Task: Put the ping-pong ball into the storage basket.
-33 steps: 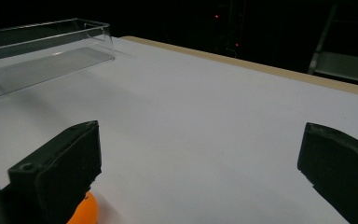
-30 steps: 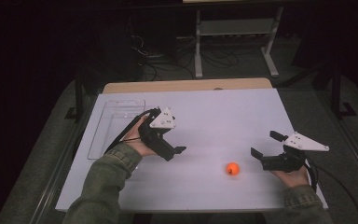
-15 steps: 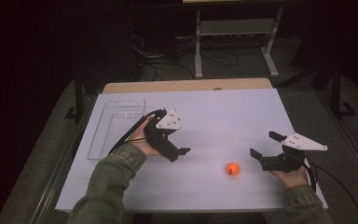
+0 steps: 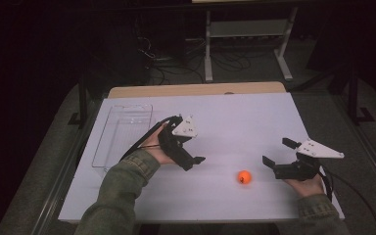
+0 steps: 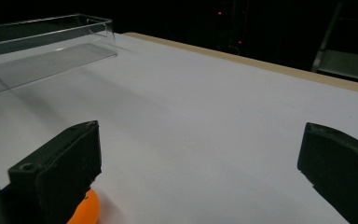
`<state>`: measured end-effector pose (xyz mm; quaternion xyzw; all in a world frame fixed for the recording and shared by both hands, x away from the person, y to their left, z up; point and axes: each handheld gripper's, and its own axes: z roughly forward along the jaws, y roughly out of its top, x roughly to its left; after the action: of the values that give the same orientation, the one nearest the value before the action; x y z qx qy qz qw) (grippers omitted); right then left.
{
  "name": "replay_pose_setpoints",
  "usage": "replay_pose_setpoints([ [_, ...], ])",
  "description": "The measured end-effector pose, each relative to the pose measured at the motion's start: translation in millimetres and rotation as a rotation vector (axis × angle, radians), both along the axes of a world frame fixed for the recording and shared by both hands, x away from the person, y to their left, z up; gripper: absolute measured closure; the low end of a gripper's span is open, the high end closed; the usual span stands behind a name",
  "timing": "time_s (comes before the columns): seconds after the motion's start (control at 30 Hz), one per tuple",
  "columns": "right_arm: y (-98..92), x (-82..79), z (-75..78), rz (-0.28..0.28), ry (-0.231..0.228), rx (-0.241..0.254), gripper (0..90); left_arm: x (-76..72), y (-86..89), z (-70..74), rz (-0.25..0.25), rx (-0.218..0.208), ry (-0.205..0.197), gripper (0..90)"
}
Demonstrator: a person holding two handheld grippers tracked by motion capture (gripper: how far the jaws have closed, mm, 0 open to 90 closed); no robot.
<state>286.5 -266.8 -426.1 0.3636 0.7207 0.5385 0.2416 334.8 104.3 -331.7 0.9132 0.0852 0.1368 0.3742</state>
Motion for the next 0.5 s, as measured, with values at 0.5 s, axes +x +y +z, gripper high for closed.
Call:
replay_pose_setpoints([
  [0.5, -0.7, -0.2, 0.3, 0.0, 0.002, 0.001, 0.0, -1.1, -19.4, -7.0, -0.042, 0.032, 0.024, 0.0],
])
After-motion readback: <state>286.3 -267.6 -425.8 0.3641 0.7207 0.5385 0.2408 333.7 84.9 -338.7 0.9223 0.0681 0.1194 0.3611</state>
